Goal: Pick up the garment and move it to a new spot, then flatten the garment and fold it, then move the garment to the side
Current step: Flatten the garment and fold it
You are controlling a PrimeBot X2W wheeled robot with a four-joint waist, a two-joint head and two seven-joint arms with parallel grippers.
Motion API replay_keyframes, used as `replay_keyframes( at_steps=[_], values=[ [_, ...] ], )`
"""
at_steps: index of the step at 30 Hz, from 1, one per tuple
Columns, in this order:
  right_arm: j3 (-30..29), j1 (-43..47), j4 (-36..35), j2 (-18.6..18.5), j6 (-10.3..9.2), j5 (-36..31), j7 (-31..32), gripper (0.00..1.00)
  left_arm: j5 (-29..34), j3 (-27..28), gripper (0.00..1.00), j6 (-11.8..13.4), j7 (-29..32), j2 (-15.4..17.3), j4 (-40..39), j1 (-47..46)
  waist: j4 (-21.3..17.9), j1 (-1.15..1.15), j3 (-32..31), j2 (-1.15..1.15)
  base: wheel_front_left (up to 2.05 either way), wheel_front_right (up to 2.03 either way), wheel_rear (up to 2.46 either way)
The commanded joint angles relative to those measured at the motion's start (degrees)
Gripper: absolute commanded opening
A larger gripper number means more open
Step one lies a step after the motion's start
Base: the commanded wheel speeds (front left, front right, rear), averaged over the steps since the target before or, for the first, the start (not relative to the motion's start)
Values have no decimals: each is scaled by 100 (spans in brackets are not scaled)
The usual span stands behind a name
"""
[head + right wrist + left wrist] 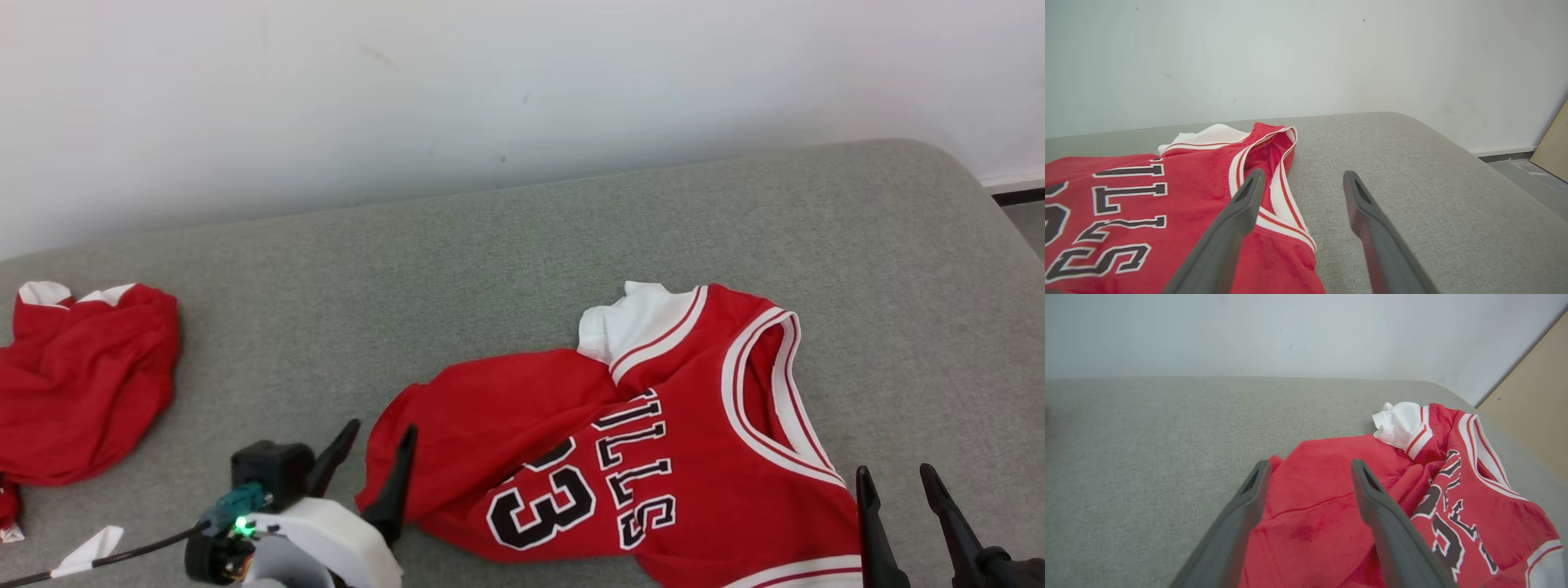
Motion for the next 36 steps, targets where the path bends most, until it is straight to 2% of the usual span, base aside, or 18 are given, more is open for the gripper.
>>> replay_keyframes(
  at_steps=[1, 6, 11, 17, 23, 30, 31, 34, 36],
  values=[
    [-5, 59, -22, -17, -14, -20, 6, 100, -65, 48, 100, 23, -1, 53, 14, 85, 46, 0, 0, 0, 0, 0, 0],
    [1, 16, -40, -16, -14, -43, 6, 100, -312, 122, 100, -36, 195, 231, 169, 257, 164, 0, 84, 0, 0, 0, 0],
    [35, -102, -43, -17, -14, -49, 6, 100, -598, 160, 100, -250, 368, 71, 348, 124, 192, 0, 178, 0, 0, 0, 0],
    [99, -128, -35, -17, -14, -12, 6, 100, -596, 53, 100, -413, 600, 8, 708, -119, 129, 0, 284, 0, 0, 0, 0],
    [78, -144, -32, -16, -14, 10, 6, 100, -691, 69, 100, -583, 544, -119, 919, -234, 52, 0, 320, 0, 0, 0, 0],
    [54, -172, -67, -16, -14, 30, 6, 100, -692, 37, 100, -665, 486, -201, 1050, -299, 23, 0, 345, 0, 0, 0, 0],
    [47, -171, -67, -16, -14, 29, 6, 100, -682, 31, 95, -676, 487, -214, 1067, -307, 26, 0, 344, 0, 0, 0, 0],
    [43, -171, -65, -16, -14, 32, 6, 100, -647, 21, 32, -703, 427, -230, 1081, -346, 38, 0, 344, 0, 0, 0, 0],
    [47, -168, -54, -16, -14, 33, 6, 100, -658, 6, 0, -713, 432, -244, 1092, -359, 48, 0, 335, 0, 0, 0, 0]
  ],
)
